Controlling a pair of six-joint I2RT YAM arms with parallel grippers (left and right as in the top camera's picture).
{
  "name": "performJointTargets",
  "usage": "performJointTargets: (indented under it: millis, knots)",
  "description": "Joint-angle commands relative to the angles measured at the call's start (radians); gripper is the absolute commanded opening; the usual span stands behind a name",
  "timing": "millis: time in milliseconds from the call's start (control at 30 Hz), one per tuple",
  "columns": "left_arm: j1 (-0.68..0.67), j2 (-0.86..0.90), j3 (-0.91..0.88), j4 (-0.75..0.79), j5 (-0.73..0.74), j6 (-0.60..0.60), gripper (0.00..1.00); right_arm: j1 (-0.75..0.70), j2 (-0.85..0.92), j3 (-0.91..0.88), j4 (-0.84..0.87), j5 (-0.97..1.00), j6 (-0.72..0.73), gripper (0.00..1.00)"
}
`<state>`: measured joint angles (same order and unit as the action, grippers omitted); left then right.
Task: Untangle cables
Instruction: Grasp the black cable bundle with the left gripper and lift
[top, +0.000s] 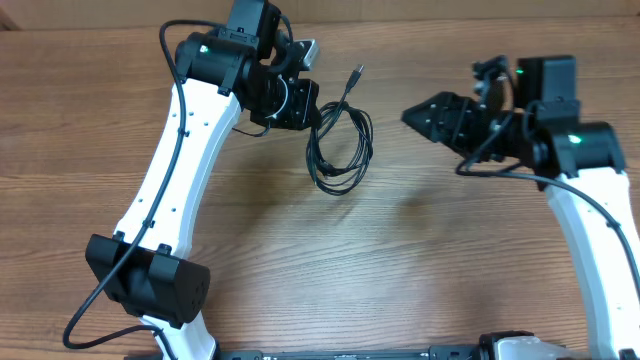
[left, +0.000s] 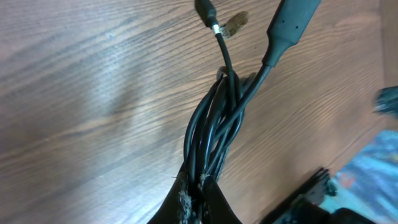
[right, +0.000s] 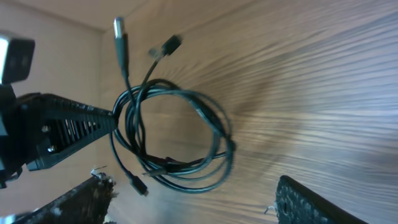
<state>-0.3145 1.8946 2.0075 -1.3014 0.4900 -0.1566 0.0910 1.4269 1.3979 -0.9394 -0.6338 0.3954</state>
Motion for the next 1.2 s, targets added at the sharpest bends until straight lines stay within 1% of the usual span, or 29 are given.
performJointTargets:
  millis: [0,67,133,200,233,300,367,500,567,700,833,867,933,1000,1067,1100,1167]
  knots:
    - [-0.006,0.001,0.01,0.017,0.055,-0.158,0.04,0.053,0.048,0.017,0.046,-0.067,0.033,0.74]
    - [-0.006,0.001,0.009,0.033,0.055,-0.209,0.04,0.087,0.078,0.017,0.091,-0.068,0.052,0.67]
    - [-0.006,0.001,0.009,0.045,0.056,-0.244,0.04,0.118,0.102,0.017,0.143,-0.059,0.089,0.65]
    - [-0.006,0.001,0.009,0.053,0.059,-0.252,0.04,0.143,0.122,0.017,0.185,-0.051,0.135,0.61]
    - [-0.006,0.001,0.009,0.052,0.059,-0.251,0.04,0.165,0.141,0.017,0.212,-0.017,0.17,0.57]
    - [-0.006,0.001,0.01,0.05,0.06,-0.251,0.04,0.182,0.157,0.017,0.224,0.026,0.196,0.55]
    - [-0.006,0.001,0.009,0.049,0.061,-0.247,0.04,0.209,0.192,0.017,0.237,0.096,0.212,0.54]
    - [0.011,0.001,0.009,0.053,0.05,-0.205,0.04,0.217,0.256,0.017,0.231,0.097,0.232,0.53]
    - [0.034,0.001,0.009,0.052,0.055,-0.206,0.04,0.217,0.279,0.017,0.235,0.097,0.226,0.52]
    - [0.047,0.001,0.009,0.045,0.061,-0.195,0.04,0.217,0.282,0.017,0.251,0.098,0.225,0.52]
    - [0.045,0.002,0.008,0.035,0.06,-0.153,0.04,0.217,0.282,0.017,0.242,0.103,0.179,0.53]
    - [0.044,0.002,0.007,0.034,0.056,-0.146,0.04,0.217,0.282,0.017,0.233,0.109,0.172,0.57]
    - [0.033,0.002,-0.01,0.034,0.002,-0.119,0.06,0.211,0.282,0.017,0.199,0.164,0.173,0.63]
    - [0.028,0.002,-0.043,0.035,-0.065,-0.12,0.15,0.201,0.282,0.017,0.162,0.216,0.173,0.68]
    - [0.026,0.003,-0.1,0.058,-0.082,-0.122,0.22,0.184,0.282,0.017,0.119,0.278,0.174,0.72]
    - [0.025,0.003,-0.17,0.096,-0.082,-0.159,0.24,0.166,0.282,0.017,0.077,0.364,0.178,0.74]
    - [0.017,0.004,-0.285,0.169,-0.083,-0.25,0.2,0.125,0.282,0.017,0.015,0.499,0.181,0.75]
